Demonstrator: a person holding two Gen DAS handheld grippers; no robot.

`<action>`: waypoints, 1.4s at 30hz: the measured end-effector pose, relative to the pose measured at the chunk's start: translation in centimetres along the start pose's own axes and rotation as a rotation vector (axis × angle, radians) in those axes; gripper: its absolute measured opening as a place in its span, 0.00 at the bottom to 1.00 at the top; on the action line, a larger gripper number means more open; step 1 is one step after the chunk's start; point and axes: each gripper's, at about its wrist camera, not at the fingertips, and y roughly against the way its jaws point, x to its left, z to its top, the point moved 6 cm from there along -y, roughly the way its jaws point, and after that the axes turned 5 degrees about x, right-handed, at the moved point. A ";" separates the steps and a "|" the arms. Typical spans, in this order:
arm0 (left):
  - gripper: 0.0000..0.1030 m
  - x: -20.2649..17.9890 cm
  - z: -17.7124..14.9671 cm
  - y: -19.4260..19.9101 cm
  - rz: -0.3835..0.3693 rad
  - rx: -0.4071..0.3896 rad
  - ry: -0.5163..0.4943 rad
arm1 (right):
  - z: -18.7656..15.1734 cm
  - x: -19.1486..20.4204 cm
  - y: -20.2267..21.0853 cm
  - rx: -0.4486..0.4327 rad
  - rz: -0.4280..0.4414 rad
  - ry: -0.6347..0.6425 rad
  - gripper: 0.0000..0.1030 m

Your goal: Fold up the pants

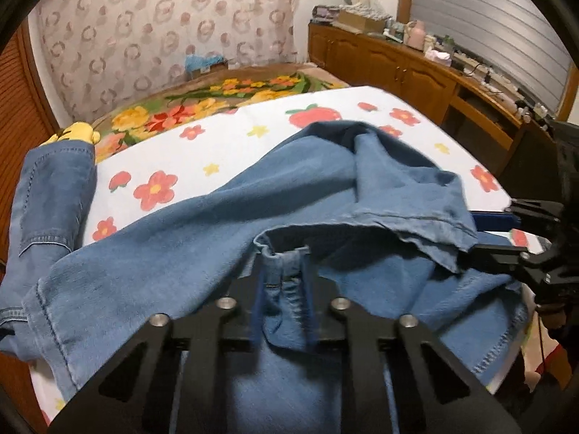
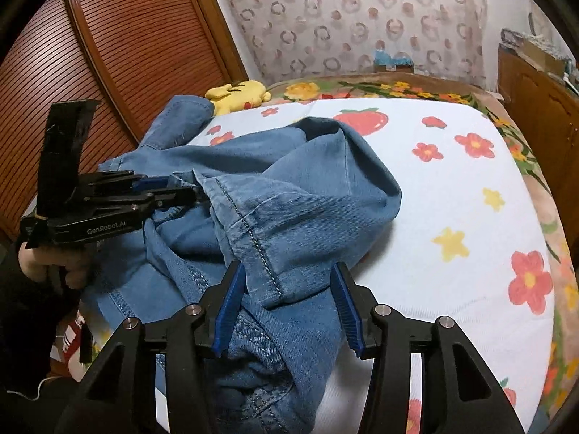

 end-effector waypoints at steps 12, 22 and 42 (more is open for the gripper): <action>0.09 -1.0 -1.0 9.8 -0.042 -0.220 -0.002 | 1.9 -0.4 2.8 -0.111 -0.018 0.120 0.10; 0.09 0.9 -3.9 17.0 -0.029 -0.343 0.052 | 7.1 7.4 6.7 -0.219 -0.018 0.290 0.08; 0.09 5.6 -12.9 12.4 -0.013 -0.189 0.194 | 12.4 15.5 -5.9 -0.054 0.089 0.433 0.20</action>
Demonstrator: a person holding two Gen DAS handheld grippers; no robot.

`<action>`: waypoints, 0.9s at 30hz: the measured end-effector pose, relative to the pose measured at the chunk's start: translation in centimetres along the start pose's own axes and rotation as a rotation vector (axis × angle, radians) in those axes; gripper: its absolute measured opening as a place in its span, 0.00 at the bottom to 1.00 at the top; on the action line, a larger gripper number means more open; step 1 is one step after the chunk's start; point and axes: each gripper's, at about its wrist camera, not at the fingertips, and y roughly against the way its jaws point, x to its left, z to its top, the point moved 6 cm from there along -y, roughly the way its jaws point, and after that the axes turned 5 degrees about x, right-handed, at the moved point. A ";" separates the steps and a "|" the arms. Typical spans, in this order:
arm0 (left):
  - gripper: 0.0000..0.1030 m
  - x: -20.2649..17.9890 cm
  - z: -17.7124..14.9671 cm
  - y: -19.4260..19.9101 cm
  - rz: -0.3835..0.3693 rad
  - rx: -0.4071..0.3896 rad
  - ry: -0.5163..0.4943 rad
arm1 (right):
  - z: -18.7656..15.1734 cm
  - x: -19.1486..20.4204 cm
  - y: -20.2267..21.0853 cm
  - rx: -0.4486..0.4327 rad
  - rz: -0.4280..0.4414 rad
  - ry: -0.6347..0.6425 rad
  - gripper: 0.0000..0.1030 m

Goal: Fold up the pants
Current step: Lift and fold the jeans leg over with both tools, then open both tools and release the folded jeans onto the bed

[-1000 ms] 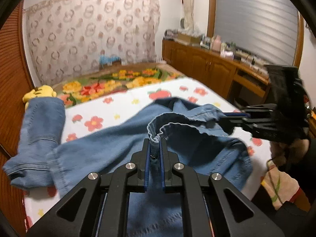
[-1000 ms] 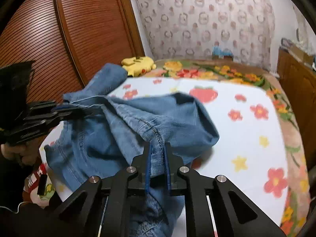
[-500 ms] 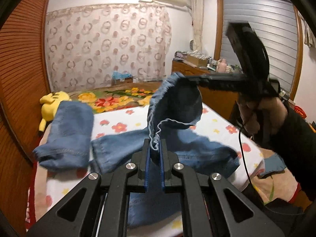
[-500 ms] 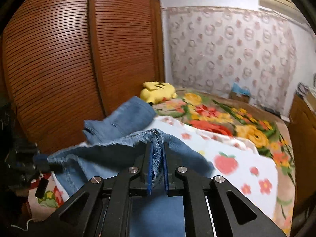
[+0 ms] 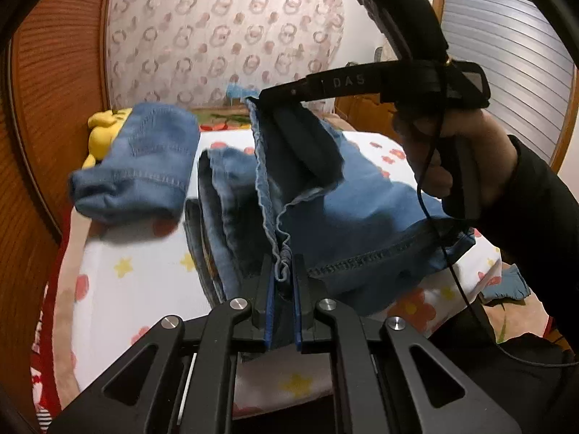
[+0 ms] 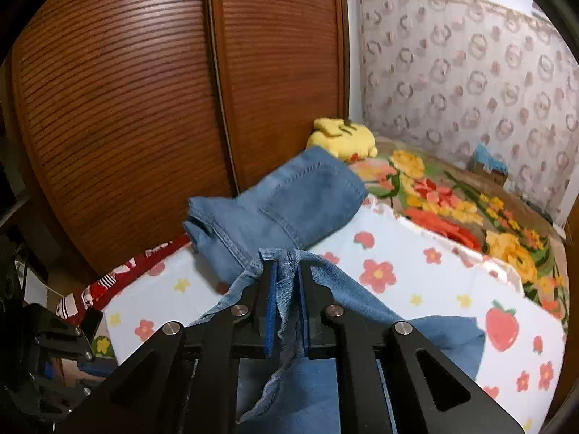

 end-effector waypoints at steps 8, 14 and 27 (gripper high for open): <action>0.10 -0.3 -0.8 -0.2 0.010 0.024 -0.006 | -1.8 -1.5 2.2 -0.029 -0.034 -0.044 0.41; 0.33 0.4 -0.5 0.6 0.054 0.013 -0.004 | -5.3 -3.1 4.9 -0.027 -0.073 -0.075 0.41; 0.74 1.3 3.0 0.8 0.083 -0.052 0.013 | -10.8 -4.0 11.9 -0.060 -0.153 -0.145 0.41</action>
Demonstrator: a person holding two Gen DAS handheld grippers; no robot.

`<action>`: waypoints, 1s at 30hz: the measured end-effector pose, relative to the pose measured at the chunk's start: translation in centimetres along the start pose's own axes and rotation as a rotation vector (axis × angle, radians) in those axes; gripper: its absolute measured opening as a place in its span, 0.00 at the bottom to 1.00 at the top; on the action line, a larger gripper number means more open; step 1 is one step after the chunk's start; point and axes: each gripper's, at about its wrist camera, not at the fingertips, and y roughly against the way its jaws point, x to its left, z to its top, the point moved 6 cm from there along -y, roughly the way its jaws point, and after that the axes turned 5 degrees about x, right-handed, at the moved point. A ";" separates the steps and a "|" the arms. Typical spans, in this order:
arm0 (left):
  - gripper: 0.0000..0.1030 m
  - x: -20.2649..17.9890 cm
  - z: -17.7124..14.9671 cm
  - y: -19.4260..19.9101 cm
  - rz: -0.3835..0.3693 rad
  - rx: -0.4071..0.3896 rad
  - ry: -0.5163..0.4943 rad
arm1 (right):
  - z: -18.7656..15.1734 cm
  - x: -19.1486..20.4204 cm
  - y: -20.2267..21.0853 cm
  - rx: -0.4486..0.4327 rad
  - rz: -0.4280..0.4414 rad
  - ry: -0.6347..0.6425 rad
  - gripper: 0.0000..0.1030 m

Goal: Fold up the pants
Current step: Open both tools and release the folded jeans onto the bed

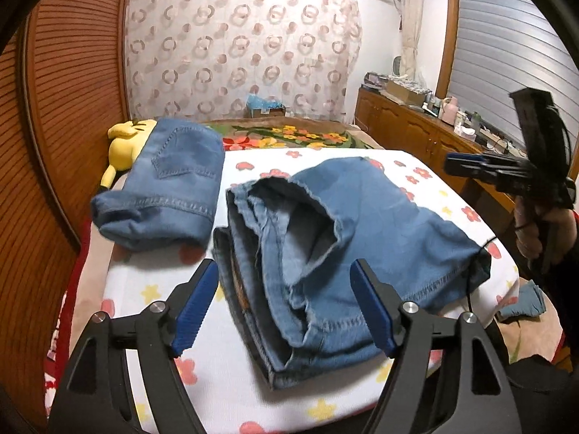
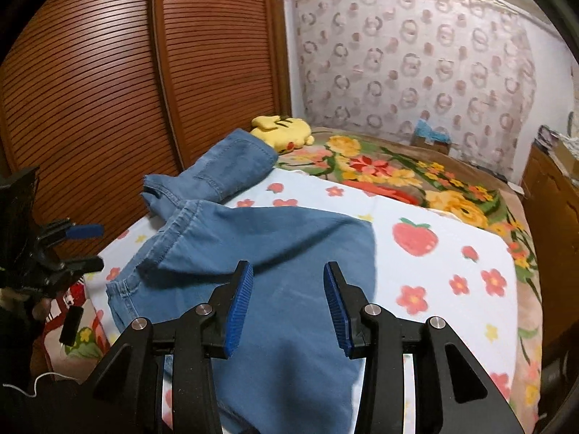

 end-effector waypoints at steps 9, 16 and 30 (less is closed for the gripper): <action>0.74 -1.9 2.5 -1.4 -0.019 -0.018 -0.023 | -0.6 -0.7 6.1 -0.059 -0.106 0.017 0.41; 0.74 -1.9 4.0 -3.7 -0.023 -0.006 -0.008 | -3.4 -0.2 5.2 -0.012 -0.117 0.013 0.42; 0.51 -1.2 5.0 -8.4 0.000 0.085 -0.006 | -6.3 0.9 -3.3 0.098 0.001 -0.066 0.43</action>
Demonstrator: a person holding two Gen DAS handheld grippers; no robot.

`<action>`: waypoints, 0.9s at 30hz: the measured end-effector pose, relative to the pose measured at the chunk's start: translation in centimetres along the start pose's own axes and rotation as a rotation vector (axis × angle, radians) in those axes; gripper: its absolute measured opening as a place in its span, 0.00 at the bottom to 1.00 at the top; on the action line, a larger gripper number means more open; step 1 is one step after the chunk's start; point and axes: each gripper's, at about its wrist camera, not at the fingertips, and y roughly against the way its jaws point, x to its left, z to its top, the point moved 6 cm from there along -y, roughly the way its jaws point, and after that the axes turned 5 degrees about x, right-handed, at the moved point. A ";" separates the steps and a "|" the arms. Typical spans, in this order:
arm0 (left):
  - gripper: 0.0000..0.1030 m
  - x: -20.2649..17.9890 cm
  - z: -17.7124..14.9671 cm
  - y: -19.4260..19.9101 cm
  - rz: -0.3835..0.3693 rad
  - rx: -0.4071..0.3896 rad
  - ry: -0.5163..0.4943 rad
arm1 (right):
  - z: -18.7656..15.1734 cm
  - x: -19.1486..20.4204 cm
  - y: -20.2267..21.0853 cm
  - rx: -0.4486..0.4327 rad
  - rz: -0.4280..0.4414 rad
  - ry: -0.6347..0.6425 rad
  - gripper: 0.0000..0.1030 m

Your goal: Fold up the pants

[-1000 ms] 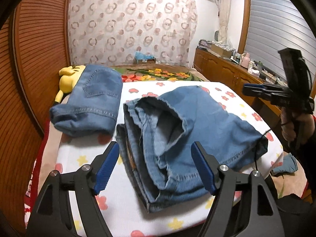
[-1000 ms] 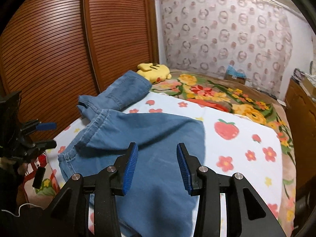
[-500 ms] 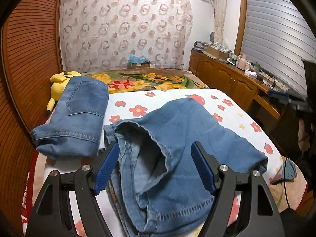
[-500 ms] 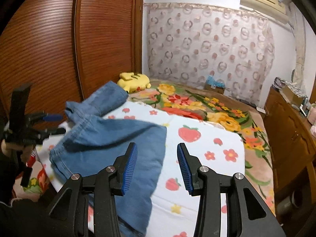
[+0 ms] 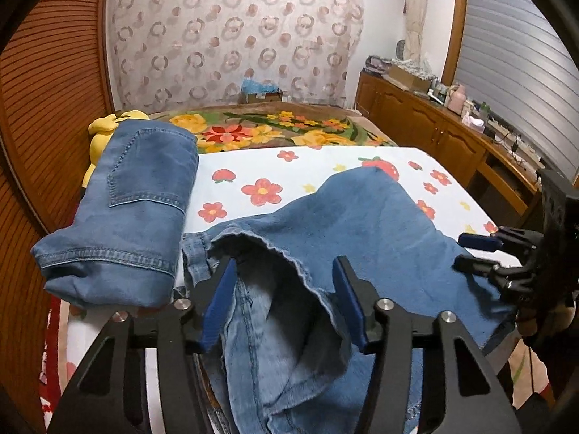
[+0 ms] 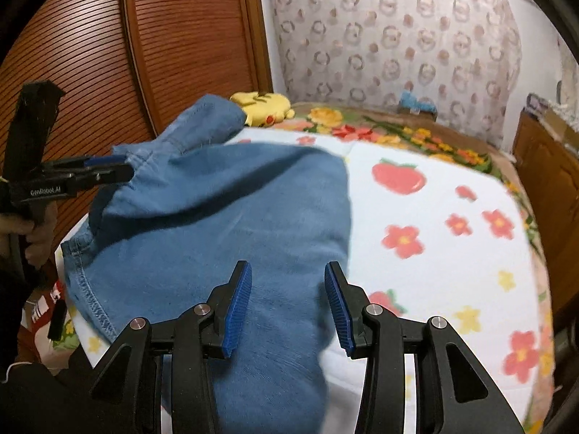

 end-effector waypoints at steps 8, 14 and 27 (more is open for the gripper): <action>0.22 -0.4 0.1 -1.3 0.004 0.030 -0.044 | -0.2 -0.3 0.0 0.034 -0.015 0.010 0.42; 0.12 0.6 0.6 -0.6 0.052 0.010 -0.060 | -0.1 -0.5 0.3 0.035 -0.016 0.011 0.43; 0.22 5.7 1.6 0.1 0.121 -0.012 0.020 | -0.6 -1.4 1.1 0.014 -0.006 -0.028 0.43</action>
